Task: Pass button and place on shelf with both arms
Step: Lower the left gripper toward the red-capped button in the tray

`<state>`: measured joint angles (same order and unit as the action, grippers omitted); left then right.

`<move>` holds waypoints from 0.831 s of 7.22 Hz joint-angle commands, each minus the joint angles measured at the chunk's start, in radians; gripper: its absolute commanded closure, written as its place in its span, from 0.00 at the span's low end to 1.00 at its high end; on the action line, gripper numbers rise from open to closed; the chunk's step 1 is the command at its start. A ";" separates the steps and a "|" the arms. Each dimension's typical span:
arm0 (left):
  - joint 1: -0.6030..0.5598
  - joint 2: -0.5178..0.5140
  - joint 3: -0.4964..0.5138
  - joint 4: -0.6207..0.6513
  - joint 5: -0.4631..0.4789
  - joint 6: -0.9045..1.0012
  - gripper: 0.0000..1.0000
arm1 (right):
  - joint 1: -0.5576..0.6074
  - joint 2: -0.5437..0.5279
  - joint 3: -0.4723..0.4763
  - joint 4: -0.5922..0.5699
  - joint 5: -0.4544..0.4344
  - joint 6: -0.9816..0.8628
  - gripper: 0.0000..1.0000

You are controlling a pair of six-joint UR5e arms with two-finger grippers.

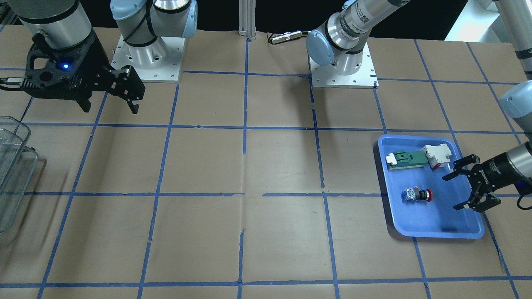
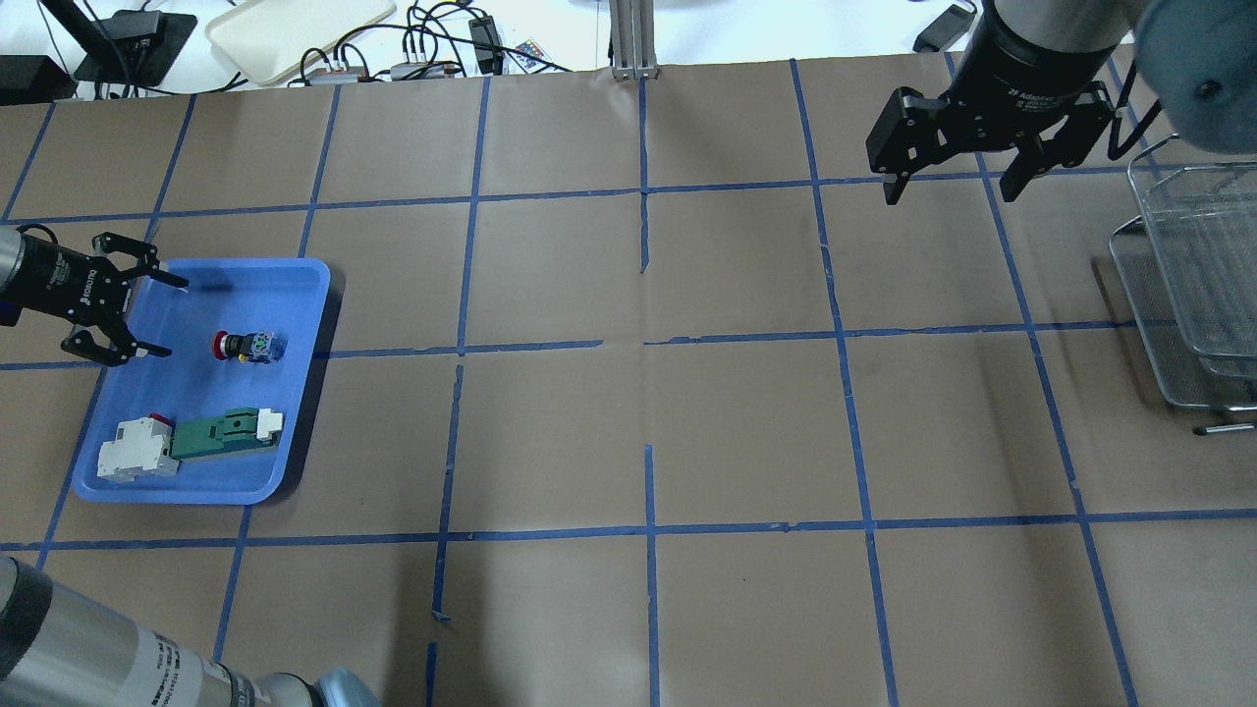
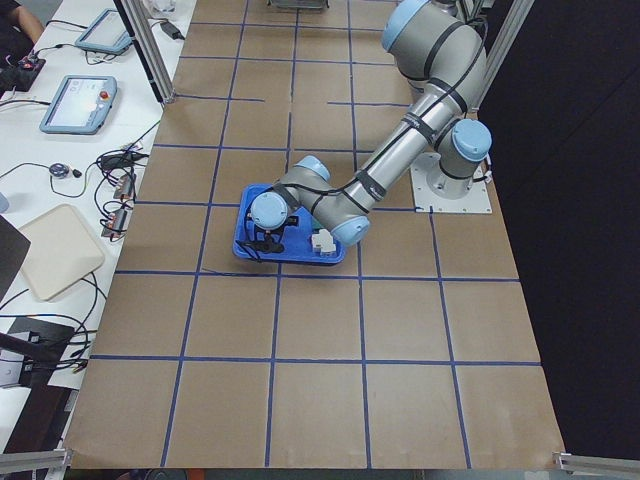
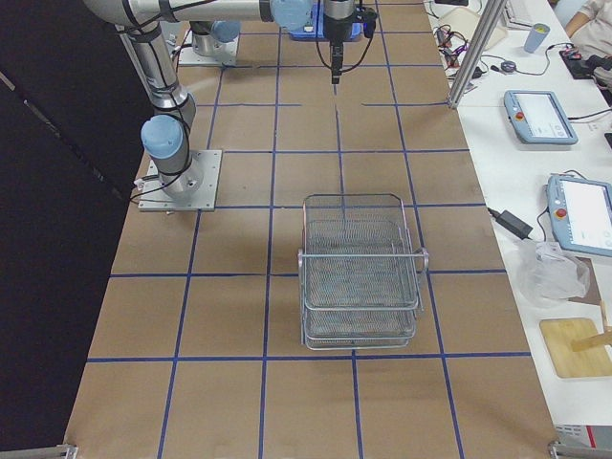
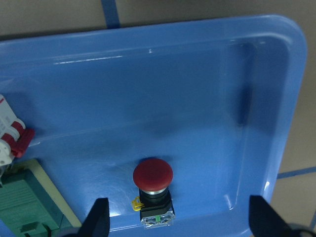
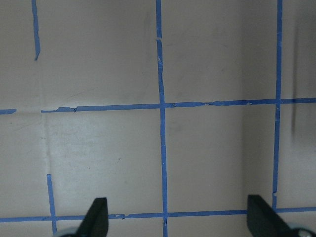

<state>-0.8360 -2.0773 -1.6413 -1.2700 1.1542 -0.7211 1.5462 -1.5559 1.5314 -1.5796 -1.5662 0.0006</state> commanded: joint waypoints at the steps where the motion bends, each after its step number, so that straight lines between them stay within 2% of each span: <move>1: 0.000 -0.035 -0.006 0.004 -0.045 -0.024 0.00 | 0.000 0.000 0.001 0.000 0.000 -0.001 0.00; 6: 0.000 -0.064 -0.025 0.003 -0.047 -0.027 0.00 | 0.000 0.000 0.001 0.000 0.002 -0.001 0.00</move>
<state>-0.8360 -2.1315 -1.6640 -1.2676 1.1098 -0.7469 1.5462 -1.5557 1.5325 -1.5800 -1.5649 0.0000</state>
